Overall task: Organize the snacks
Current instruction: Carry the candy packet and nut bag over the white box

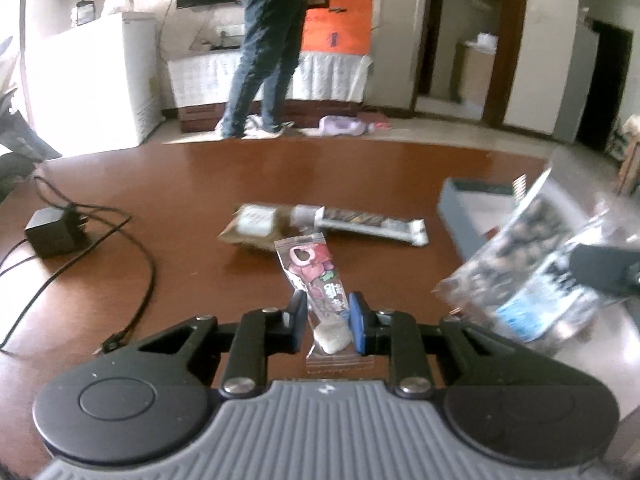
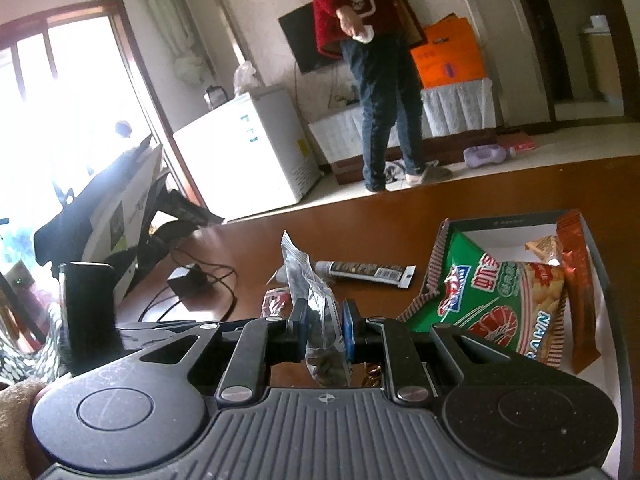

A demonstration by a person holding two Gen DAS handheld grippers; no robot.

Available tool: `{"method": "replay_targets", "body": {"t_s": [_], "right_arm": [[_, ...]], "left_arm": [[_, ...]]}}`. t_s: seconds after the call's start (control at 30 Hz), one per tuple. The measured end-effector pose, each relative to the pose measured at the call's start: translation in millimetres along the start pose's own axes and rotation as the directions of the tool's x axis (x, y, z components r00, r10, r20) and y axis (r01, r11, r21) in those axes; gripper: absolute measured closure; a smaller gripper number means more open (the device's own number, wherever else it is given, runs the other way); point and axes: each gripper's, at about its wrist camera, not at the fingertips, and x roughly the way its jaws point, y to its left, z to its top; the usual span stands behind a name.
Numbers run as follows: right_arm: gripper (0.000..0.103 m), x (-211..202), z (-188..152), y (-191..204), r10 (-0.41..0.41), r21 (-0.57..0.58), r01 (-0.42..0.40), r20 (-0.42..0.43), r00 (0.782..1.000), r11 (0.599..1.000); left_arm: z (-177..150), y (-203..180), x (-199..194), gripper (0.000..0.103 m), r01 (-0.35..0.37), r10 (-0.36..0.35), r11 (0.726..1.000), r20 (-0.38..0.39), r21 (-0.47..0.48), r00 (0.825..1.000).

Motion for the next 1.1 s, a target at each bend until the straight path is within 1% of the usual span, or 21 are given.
{"method": "replay_targets", "body": {"t_s": [0.13, 0.23, 0.33, 0.43, 0.53, 0.7, 0.8, 0.97, 1.1], "right_arm": [[0.084, -8, 5, -5, -0.012, 0.007, 0.012, 0.017, 1.0, 1.0], [0.084, -21, 7, -14, -0.026, 0.023, 0.025, 0.028, 0.999, 0.999], [0.084, -38, 7, -24, -0.056, 0.01, 0.056, 0.055, 0.997, 0.998], [0.084, -52, 5, -37, -0.094, 0.009, 0.094, 0.081, 0.992, 0.996], [0.084, -62, -1, -52, -0.118, 0.039, 0.115, 0.081, 0.99, 0.993], [0.084, -72, -14, -66, -0.156, 0.039, 0.153, 0.083, 0.984, 0.987], [0.084, -68, -19, -73, -0.174, 0.059, 0.171, 0.056, 0.983, 0.984], [0.084, -61, -26, -77, -0.195, 0.051, 0.193, 0.032, 0.98, 0.98], [0.084, -61, -26, -83, -0.203, 0.076, 0.2, 0.038, 0.978, 0.977]], "left_arm": [[6, -20, -7, 0.082, 0.097, -0.097, 0.995, 0.002, -0.005, 0.995], [8, -39, -12, 0.082, 0.155, -0.155, 0.988, -0.005, 0.021, 0.988], [11, -52, -18, 0.082, 0.228, -0.228, 0.973, -0.005, 0.043, 0.974], [12, -65, -24, 0.082, 0.275, -0.276, 0.958, -0.006, 0.075, 0.961], [9, -76, -25, 0.082, 0.304, -0.303, 0.949, -0.03, 0.084, 0.953], [3, -93, -30, 0.082, 0.343, -0.34, 0.932, -0.052, 0.112, 0.939], [-3, -106, -32, 0.082, 0.359, -0.352, 0.923, -0.076, 0.139, 0.933], [-15, -122, -33, 0.082, 0.388, -0.373, 0.905, -0.114, 0.172, 0.921], [-25, -134, -38, 0.082, 0.414, -0.393, 0.888, -0.139, 0.198, 0.909]]}}
